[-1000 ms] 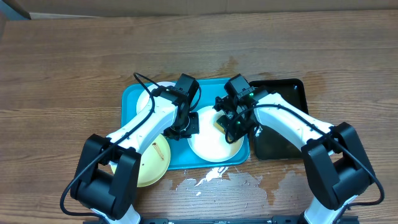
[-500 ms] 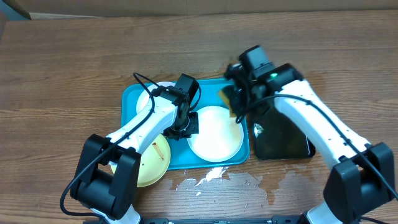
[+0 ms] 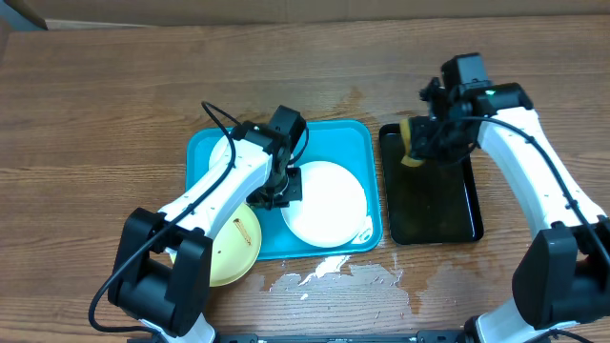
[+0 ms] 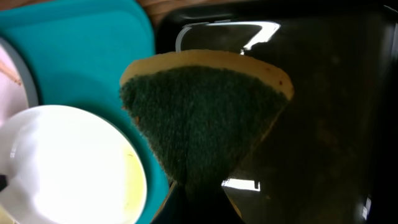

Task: Clean dirty plates on tray and stack at the side
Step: 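Return the sponge to the black tray with the right gripper, then lift the cleaned white plate off the teal tray with the left gripper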

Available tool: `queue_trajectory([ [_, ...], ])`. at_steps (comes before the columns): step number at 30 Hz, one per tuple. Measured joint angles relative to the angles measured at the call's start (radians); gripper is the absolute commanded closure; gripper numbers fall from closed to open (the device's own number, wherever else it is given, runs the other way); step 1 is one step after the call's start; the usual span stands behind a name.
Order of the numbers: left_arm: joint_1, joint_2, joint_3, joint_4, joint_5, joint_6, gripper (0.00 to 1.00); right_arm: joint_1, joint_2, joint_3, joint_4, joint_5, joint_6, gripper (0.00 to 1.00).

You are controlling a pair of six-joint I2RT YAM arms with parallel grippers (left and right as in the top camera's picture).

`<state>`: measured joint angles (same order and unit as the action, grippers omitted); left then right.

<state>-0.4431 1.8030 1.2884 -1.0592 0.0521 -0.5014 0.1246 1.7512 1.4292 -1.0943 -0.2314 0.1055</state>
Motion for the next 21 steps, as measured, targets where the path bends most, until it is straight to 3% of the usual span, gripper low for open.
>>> queue_trajectory([
  [10, 0.000, 0.004, 0.140, -0.108, -0.159, 0.042, 0.96, -0.086, 0.000, 0.000, -0.024, -0.001, 0.021, 0.96],
  [21, -0.011, 0.004, 0.239, -0.109, -0.215, 0.061, 0.96, -0.151, 0.000, 0.000, -0.023, 0.000, 0.022, 0.96],
])
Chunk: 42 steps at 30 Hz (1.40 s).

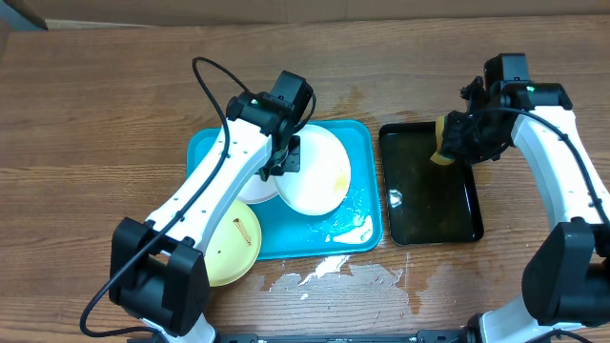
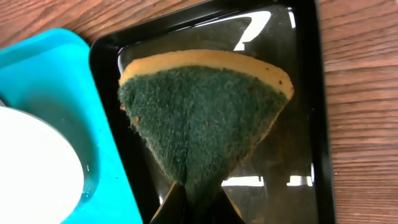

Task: Clean dirty plates on tray and stack at the side
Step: 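Lift the cleaned white plate off the teal tray with the left gripper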

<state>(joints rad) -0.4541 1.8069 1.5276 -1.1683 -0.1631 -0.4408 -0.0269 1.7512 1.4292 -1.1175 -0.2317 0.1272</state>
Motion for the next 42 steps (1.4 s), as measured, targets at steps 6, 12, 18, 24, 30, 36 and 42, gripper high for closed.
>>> queue_trajectory([
  [6, -0.039, 0.000, 0.037, -0.012, -0.089, 0.026, 0.96, -0.011, 0.000, 0.000, 0.000, 0.011, 0.000, 0.96],
  [12, -0.157, 0.000, 0.084, -0.025, -0.286, 0.034, 0.96, -0.011, 0.000, -0.001, 0.001, 0.019, 0.000, 0.96],
  [18, -0.335, 0.000, 0.090, -0.038, -0.544, 0.029, 0.96, -0.011, 0.000, -0.010, 0.004, 0.027, 0.000, 0.96],
  [24, -0.463, 0.000, 0.090, -0.077, -0.801, -0.019, 0.96, -0.011, 0.000, -0.012, 0.006, 0.029, 0.000, 0.96],
  [30, -0.530, 0.000, 0.091, -0.101, -0.997, -0.061, 0.96, -0.011, 0.000, -0.012, 0.006, 0.029, 0.001, 0.96],
  [36, -0.615, 0.000, 0.091, -0.158, -1.093, -0.156, 0.96, -0.011, 0.000, -0.012, 0.006, 0.030, 0.003, 0.96],
  [42, -0.658, 0.000, 0.091, -0.178, -1.121, -0.208, 0.96, -0.011, 0.000, -0.012, 0.013, 0.029, 0.003, 0.96],
])
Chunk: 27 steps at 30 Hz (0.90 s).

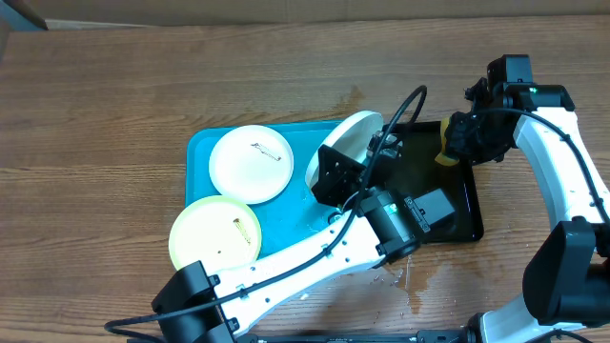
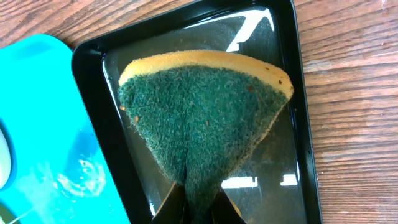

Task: Clean dirty plates on tray and stack at the side
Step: 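Lift the cleaned white plate off the teal tray with the left gripper, then place the white plate on the table left of the tray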

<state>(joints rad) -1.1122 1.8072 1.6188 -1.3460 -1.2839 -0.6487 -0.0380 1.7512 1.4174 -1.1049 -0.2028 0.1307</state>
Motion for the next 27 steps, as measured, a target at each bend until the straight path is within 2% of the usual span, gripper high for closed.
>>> queue_trajectory([
  [5, 0.003, 0.000, 0.000, -0.019, 0.025, -0.043, 0.96, 0.000, 0.000, 0.000, 0.000, 0.000, 0.011, 0.96],
  [10, 0.064, 0.000, 0.002, 0.010, 0.149, -0.091, 0.96, 0.000, 0.000, 0.000, -0.006, -0.017, 0.016, 0.96],
  [13, 0.191, 0.004, 0.039, 0.011, 0.310, -0.060, 0.96, 0.002, 0.000, 0.000, -0.007, -0.034, 0.018, 0.96],
  [18, 0.454, 0.012, 0.165, 0.016, 0.630, 0.079, 0.96, 0.026, 0.000, 0.000, -0.014, -0.037, 0.020, 0.96],
  [22, 0.722, 0.012, 0.277, 0.022, 0.908, 0.193, 0.96, 0.067, 0.000, 0.000, -0.023, -0.038, 0.022, 0.96],
  [27, 1.063, 0.013, 0.306, 0.055, 1.100, 0.242, 0.96, 0.113, 0.000, 0.000, -0.019, -0.036, 0.023, 0.96],
])
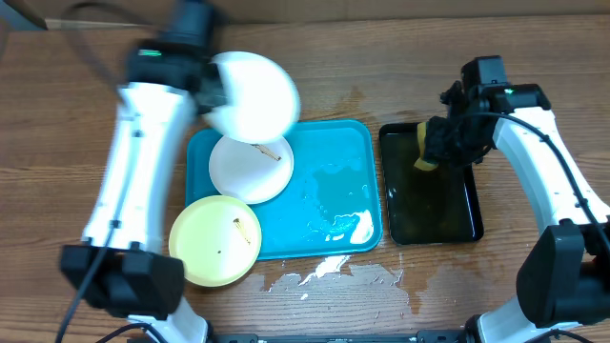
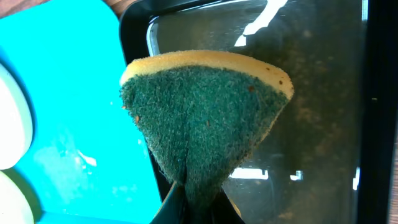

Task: Clean dirty plates on tray and stack at the side
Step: 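Place the white plate on the table left of the tray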

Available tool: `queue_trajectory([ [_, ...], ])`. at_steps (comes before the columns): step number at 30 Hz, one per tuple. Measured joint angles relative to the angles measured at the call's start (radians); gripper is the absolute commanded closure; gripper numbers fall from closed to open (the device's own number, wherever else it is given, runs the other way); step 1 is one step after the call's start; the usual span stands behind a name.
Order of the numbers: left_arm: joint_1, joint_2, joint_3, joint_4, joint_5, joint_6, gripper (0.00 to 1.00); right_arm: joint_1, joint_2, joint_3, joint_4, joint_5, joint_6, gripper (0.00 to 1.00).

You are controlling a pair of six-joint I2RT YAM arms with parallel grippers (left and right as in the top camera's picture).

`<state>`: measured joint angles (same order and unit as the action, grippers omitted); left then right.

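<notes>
My left gripper (image 1: 217,92) is shut on the rim of a large white plate (image 1: 255,97). It holds the plate in the air over the teal tray's (image 1: 329,152) far left edge, and the arm is motion-blurred. A smaller white plate (image 1: 250,164) with a brown smear lies in the tray. A yellow-green plate (image 1: 215,240) with a smear overlaps the tray's front left corner. My right gripper (image 2: 199,200) is shut on a folded green and yellow sponge (image 2: 205,118), held over the left part of the black water tray (image 1: 434,205).
Foam and water (image 1: 355,227) lie in the teal tray's front right corner. A wet spill (image 1: 334,272) spreads on the wooden table in front of the tray. The black tray (image 2: 323,93) holds dark water.
The large white plate was tilted at the teal tray's right edge beside the black tray; now my left gripper holds it at the far left. The sponge has shifted left, toward the teal tray.
First my left gripper was at the large white plate lying in the tray's right half, sponge held over the black tray. Then the plate was tilted up mid-tray. Later it stood tilted by the black tray. Now it hangs over the tray's far left edge.
</notes>
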<state>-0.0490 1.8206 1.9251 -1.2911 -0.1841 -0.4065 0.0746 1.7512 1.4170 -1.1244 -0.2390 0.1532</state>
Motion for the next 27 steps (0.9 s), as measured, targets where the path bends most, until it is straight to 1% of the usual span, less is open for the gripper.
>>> queue_trajectory([
  [2, 0.146, 0.004, -0.006, 0.013, 0.038, 0.005, 0.96, 0.012, 0.000, 0.000, 0.005, 0.000, 0.000, 0.96],
  [6, 0.362, 0.005, -0.064, 0.072, 0.066, 0.006, 0.96, 0.023, 0.000, -0.001, 0.009, 0.001, 0.000, 0.96],
  [10, 0.508, 0.011, -0.161, 0.147, 0.080, 0.006, 0.96, 0.024, 0.000, -0.001, 0.010, 0.003, 0.000, 0.96],
  [13, 0.579, 0.013, -0.255, 0.216, 0.093, 0.006, 0.96, 0.024, 0.000, -0.001, 0.010, 0.003, 0.000, 0.96],
  [16, 0.620, 0.014, -0.367, 0.298, 0.100, 0.006, 0.96, 0.024, 0.000, -0.001, 0.013, 0.003, 0.000, 0.96],
  [20, 0.626, 0.016, -0.488, 0.426, 0.106, 0.006, 0.96, 0.024, 0.000, -0.002, 0.013, 0.003, 0.000, 0.96],
  [23, 0.625, 0.016, -0.542, 0.485, 0.109, 0.006, 0.96, 0.024, 0.000, -0.002, 0.013, 0.003, 0.000, 0.96],
  [24, 0.625, 0.016, -0.551, 0.498, 0.110, 0.006, 0.94, 0.024, 0.000, -0.002, 0.013, 0.003, 0.000, 0.96],
  [25, 0.625, 0.016, -0.556, 0.508, 0.110, 0.007, 0.87, 0.024, 0.000, -0.002, 0.012, 0.003, 0.000, 0.96],
  [26, 0.625, 0.016, -0.558, 0.518, 0.111, 0.012, 0.74, 0.024, 0.000, -0.002, 0.010, 0.003, 0.000, 0.96],
  [27, 0.625, 0.016, -0.558, 0.523, 0.113, 0.016, 0.53, 0.024, 0.000, -0.002, 0.006, 0.003, 0.000, 0.96],
])
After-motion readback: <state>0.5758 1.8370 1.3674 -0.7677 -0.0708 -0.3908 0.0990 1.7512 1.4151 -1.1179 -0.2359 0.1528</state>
